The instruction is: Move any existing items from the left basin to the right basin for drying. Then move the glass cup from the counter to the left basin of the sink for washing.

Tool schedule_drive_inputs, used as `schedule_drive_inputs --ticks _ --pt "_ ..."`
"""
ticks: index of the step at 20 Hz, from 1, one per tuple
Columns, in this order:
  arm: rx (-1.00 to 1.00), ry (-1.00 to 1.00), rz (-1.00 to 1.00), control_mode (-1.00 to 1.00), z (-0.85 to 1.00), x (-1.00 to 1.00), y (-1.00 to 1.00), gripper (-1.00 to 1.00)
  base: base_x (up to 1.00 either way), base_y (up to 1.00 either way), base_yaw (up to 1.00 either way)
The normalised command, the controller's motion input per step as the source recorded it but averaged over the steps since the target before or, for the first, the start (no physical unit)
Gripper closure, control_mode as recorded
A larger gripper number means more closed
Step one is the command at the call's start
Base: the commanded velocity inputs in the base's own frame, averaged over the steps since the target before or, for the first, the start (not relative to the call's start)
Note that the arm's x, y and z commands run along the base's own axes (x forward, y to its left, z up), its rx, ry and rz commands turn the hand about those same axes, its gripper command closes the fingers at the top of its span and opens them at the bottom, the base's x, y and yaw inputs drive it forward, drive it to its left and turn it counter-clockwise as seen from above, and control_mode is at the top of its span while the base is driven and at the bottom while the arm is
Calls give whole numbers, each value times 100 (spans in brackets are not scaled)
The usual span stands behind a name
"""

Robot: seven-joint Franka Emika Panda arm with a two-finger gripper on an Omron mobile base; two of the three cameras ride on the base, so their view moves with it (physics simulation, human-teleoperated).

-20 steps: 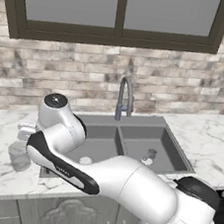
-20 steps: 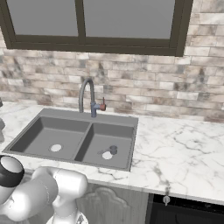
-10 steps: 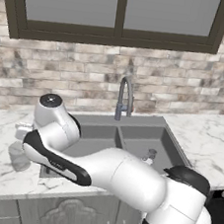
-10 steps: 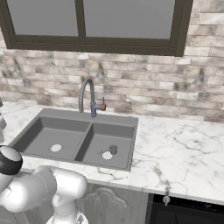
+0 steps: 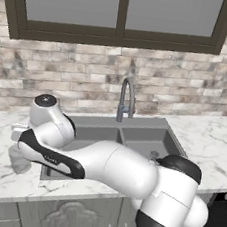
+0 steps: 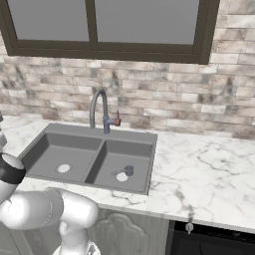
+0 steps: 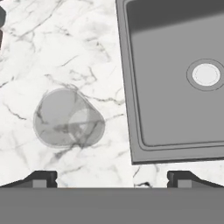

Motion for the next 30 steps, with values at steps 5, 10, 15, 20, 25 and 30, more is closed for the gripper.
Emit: schedule_drive_inputs --ticks 5,10,15,20,25,30 --pt "-1 1 0 -100 -10 9 12 -100 0 0 0" --pt "0 0 0 -100 -6 11 5 -100 0 0 0" --pt "0 1 0 -100 -9 10 8 -100 0 0 0" --pt "-1 3 0 -100 -14 13 12 -100 0 0 0" --pt "-1 4 0 -100 -19 17 11 -100 0 0 0" --pt "0 2 0 -100 -11 15 10 -100 0 0 0"
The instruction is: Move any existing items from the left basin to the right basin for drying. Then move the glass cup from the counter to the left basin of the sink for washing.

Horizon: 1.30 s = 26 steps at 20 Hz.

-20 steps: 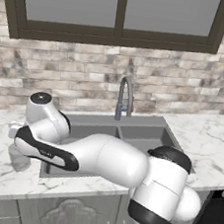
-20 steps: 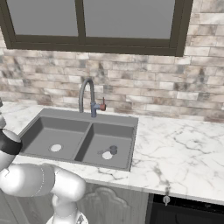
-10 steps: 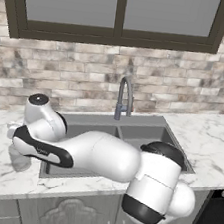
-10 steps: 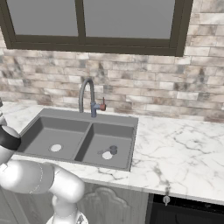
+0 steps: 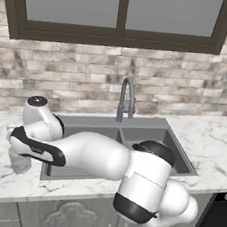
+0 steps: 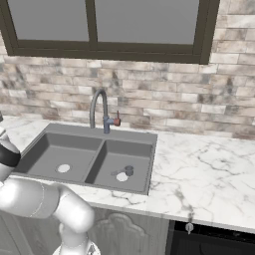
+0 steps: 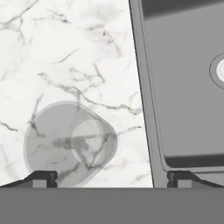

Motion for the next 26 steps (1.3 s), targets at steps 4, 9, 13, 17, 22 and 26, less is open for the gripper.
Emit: schedule_drive_inputs --ticks 4,9,13,17,22,26 --pt "-2 3 0 -100 -8 17 17 -100 0 0 0" --pt "-3 5 0 -100 -11 15 17 -100 0 0 0" --pt "-3 4 0 -100 -15 17 13 -100 0 0 0" --pt "-2 3 0 -100 -13 16 10 -100 0 0 0" --pt "0 0 0 -100 -12 2 2 -100 0 0 0" --pt "0 0 1 -100 -16 1 1 -100 0 0 0"
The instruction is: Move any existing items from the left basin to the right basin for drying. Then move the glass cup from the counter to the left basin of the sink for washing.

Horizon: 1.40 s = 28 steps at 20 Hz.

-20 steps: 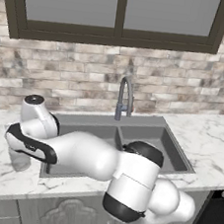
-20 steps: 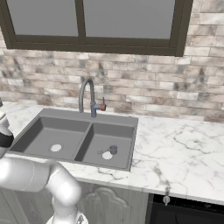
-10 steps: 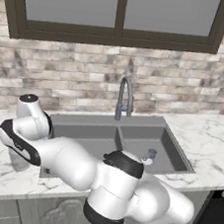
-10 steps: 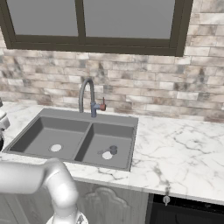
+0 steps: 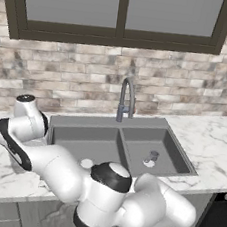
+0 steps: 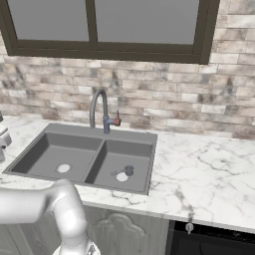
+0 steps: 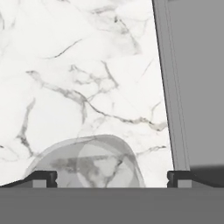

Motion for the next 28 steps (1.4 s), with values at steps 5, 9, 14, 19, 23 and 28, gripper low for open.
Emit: schedule_drive_inputs --ticks 5,9,14,19,23,28 --pt "-1 0 1 -100 -21 3 0 -100 0 0 0" --pt "-1 0 1 -100 -20 6 0 -100 0 0 0" --pt "0 0 1 -100 -18 7 0 -100 0 0 0" --pt "0 0 0 -100 -12 1 2 -100 0 0 0" --pt "0 0 0 -100 -14 0 2 -100 0 0 0" --pt "0 0 0 -100 -14 -1 0 -100 0 0 0"
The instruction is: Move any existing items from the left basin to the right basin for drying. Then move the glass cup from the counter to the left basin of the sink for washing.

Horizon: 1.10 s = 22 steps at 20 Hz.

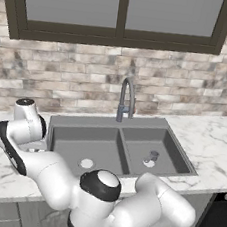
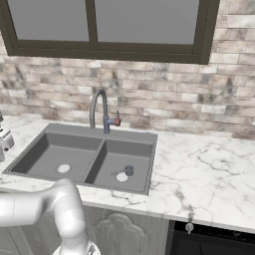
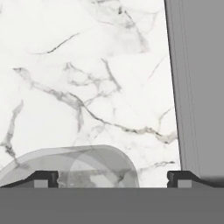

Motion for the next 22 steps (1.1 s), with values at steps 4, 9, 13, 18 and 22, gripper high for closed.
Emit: schedule_drive_inputs --ticks 4,9,13,18,22 --pt "0 0 0 -100 -7 0 1 -100 0 0 0" --pt "0 0 0 -100 -14 0 0 -100 0 0 0" --pt "0 0 0 -100 -24 -5 0 -100 0 0 0" --pt "1 0 0 -100 -31 -18 0 -100 0 0 0" --pt "0 0 0 -100 -33 -21 0 -100 0 0 0"
